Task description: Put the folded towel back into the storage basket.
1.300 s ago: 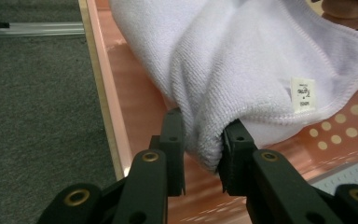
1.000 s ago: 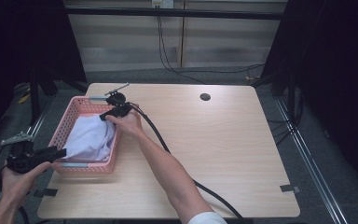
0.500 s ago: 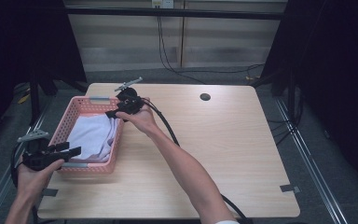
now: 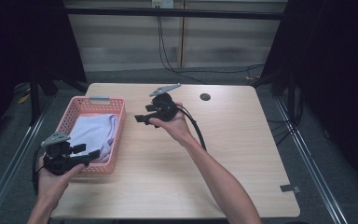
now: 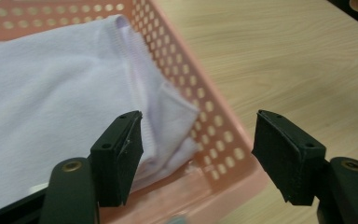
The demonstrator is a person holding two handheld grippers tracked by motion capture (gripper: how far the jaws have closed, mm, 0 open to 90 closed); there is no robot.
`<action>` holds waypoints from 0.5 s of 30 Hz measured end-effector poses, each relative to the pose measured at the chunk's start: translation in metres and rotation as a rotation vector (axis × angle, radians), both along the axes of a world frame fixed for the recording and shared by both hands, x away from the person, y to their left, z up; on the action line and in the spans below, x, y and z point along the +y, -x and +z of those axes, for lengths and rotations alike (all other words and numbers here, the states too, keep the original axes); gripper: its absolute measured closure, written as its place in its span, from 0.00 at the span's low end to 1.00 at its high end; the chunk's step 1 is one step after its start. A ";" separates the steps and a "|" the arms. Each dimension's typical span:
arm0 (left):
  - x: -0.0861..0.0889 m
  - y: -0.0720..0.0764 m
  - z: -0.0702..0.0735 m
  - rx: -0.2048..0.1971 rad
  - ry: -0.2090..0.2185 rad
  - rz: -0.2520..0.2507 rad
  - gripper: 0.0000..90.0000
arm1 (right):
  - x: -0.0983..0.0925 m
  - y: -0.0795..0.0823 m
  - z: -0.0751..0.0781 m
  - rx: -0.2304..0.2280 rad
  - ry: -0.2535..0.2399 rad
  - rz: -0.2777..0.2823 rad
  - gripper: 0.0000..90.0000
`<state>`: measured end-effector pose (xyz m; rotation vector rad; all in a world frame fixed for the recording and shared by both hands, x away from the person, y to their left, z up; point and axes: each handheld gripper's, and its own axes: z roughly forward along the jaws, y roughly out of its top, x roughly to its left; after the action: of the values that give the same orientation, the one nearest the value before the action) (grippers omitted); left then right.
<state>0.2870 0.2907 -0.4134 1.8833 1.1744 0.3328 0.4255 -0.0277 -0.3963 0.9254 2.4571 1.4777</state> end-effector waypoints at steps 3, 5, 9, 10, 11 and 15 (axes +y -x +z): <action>-0.022 0.004 -0.002 -0.014 0.012 -0.029 0.37 | -0.022 0.009 0.002 -0.007 -0.002 -0.019 0.38; -0.034 0.005 -0.005 -0.019 0.004 -0.052 0.37 | -0.039 0.018 0.003 -0.018 0.001 -0.030 0.38; -0.057 0.004 -0.012 -0.022 -0.010 -0.088 0.38 | -0.069 0.036 0.002 -0.030 0.005 -0.045 0.39; -0.061 0.003 -0.012 -0.021 -0.004 -0.098 0.38 | -0.077 0.041 0.001 -0.032 0.005 -0.051 0.39; -0.068 0.003 -0.013 -0.023 -0.005 -0.108 0.38 | -0.082 0.044 0.001 -0.030 0.009 -0.057 0.39; -0.085 0.003 -0.013 -0.027 -0.016 -0.129 0.38 | -0.110 0.060 0.000 -0.037 0.022 -0.084 0.39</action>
<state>0.2843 0.2061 -0.4267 1.9521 1.0298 0.2966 0.3656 -0.1374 -0.3965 0.9752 2.3725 1.4249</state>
